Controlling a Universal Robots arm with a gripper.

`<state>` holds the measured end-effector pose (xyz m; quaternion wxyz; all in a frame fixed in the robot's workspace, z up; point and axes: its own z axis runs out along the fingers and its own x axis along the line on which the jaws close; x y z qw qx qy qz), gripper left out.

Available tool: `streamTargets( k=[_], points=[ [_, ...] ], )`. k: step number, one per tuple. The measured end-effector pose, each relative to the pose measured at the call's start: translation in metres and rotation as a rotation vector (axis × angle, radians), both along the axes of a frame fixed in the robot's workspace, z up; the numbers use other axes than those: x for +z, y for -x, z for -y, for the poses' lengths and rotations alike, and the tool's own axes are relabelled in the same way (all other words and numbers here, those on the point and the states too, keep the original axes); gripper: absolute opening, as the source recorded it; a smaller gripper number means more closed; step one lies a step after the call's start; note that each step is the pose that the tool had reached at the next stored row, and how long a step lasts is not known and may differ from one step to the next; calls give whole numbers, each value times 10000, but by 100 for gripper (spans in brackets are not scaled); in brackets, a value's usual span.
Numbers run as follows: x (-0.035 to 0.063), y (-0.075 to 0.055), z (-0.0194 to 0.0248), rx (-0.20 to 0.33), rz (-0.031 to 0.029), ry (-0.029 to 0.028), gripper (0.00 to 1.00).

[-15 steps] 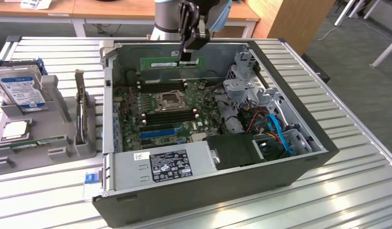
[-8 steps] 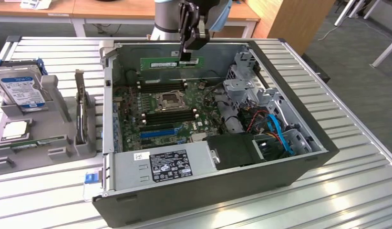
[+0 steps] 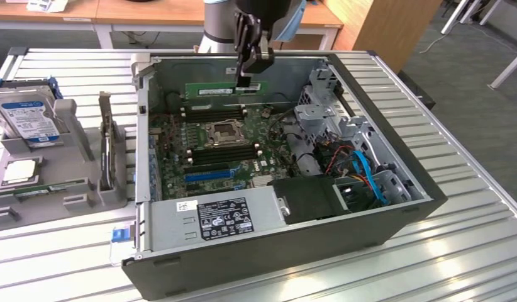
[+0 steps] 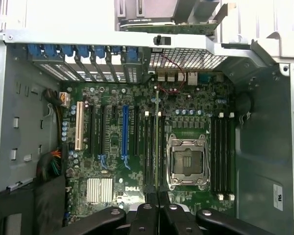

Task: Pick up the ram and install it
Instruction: 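Pick up the ram and move it above insertion slot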

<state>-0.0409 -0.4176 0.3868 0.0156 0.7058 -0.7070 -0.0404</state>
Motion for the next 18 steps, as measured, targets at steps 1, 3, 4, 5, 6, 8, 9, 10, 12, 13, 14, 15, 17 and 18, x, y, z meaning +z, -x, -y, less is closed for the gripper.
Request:
streamTargets(
  k=[1, 3, 4, 5, 6, 8, 9, 10, 12, 13, 14, 15, 17, 18],
  points=[
    [-17, 0, 0, 0, 0, -2, 12],
    [-53, 0, 0, 0, 0, -7, 12],
    [-71, 0, 0, 1, -1, -9, 12],
    [-88, 0, 0, 1, -1, -12, 12],
    [-107, 0, 0, 0, 0, -16, 12],
    [-145, 0, 0, 1, 0, -26, 12],
    [-162, 0, 0, 0, 0, -31, 12],
    [-179, 0, 0, 1, 0, -37, 12],
    [-209, 0, 0, 0, 0, -49, 12],
    [-221, 0, 0, 1, 0, -55, 12],
    [-232, 0, 0, 1, 0, -61, 12],
    [-238, 0, 0, 0, 0, -64, 12],
    [-237, 0, 0, 1, -1, -63, 12],
    [-237, 0, 0, 0, -1, -63, 12]
  ],
)
